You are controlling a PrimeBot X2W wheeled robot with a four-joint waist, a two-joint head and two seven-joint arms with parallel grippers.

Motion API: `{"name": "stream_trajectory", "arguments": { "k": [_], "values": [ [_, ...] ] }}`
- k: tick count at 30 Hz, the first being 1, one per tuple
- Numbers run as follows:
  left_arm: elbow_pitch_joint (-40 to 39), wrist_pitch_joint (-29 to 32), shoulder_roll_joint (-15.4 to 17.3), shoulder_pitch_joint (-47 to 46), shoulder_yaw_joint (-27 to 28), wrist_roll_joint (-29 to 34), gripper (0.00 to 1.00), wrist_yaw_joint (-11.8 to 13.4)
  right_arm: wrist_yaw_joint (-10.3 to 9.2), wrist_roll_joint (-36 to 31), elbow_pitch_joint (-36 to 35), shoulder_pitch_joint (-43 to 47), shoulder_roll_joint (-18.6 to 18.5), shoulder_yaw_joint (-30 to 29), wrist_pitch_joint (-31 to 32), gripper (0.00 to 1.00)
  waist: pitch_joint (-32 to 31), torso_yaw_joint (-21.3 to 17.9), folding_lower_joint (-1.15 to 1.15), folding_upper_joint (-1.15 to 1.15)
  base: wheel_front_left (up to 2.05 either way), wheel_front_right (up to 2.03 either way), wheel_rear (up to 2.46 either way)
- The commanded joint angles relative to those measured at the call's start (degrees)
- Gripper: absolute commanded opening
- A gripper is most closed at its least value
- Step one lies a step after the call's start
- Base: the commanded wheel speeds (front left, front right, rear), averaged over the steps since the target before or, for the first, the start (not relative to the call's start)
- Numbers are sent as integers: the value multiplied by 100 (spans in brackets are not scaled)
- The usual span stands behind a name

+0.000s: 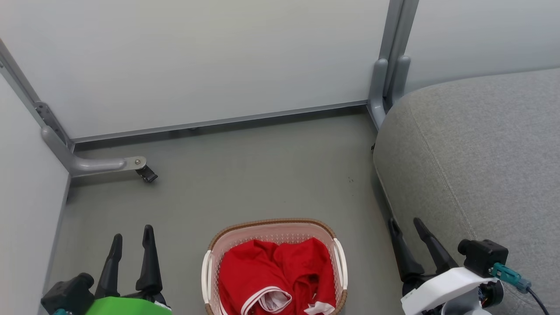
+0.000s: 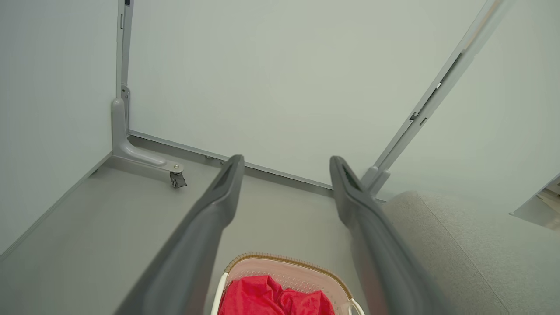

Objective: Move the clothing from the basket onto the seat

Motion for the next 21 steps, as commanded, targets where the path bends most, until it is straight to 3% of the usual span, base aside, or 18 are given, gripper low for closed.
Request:
{"name": "stream_trajectory", "arguments": {
  "k": [1,21],
  "values": [
    [-74,-54,45,42,-15,144,100,10,2,-175,-60,15,-35,25,-62,100,1,-2,0,0,0,0,0],
    [5,-326,49,256,-61,1058,100,137,2,-1135,13,150,-41,173,-322,100,-96,-29,0,0,0,0,0]
  ]
}}
